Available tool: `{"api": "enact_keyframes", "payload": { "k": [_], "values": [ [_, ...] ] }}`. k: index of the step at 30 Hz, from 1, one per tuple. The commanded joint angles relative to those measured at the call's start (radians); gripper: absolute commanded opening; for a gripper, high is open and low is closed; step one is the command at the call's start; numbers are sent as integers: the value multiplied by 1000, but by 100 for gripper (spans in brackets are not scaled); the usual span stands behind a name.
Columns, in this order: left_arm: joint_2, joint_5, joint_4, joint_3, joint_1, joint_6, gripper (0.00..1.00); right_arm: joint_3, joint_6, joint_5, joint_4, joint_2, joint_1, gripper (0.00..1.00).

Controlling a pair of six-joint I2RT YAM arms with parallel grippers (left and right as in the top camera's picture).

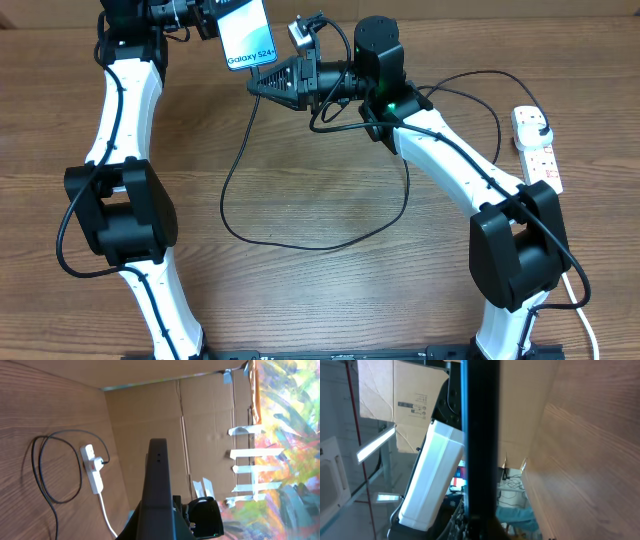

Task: Plug charger to phone and switch on socket
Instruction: 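Open the right gripper and pull it back from the plugged cable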

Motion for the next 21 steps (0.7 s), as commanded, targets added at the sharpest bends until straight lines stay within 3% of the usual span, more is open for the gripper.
{"api": "enact_keyframes", "payload": {
  "k": [1,7,14,21],
  "values": [
    [-39,89,5,18,-26,45,4,23,-7,83,14,-30,-11,23],
    [-39,84,5,18,-11,45,4,23,-23,67,14,-30,-15,79],
    [-39,110,5,18,8,45,5,23,-29,58,9,-30,-63,91],
    [-39,116,5,18,9,45,4,22,-86,62,-160,-30,-164,91]
  ]
}}
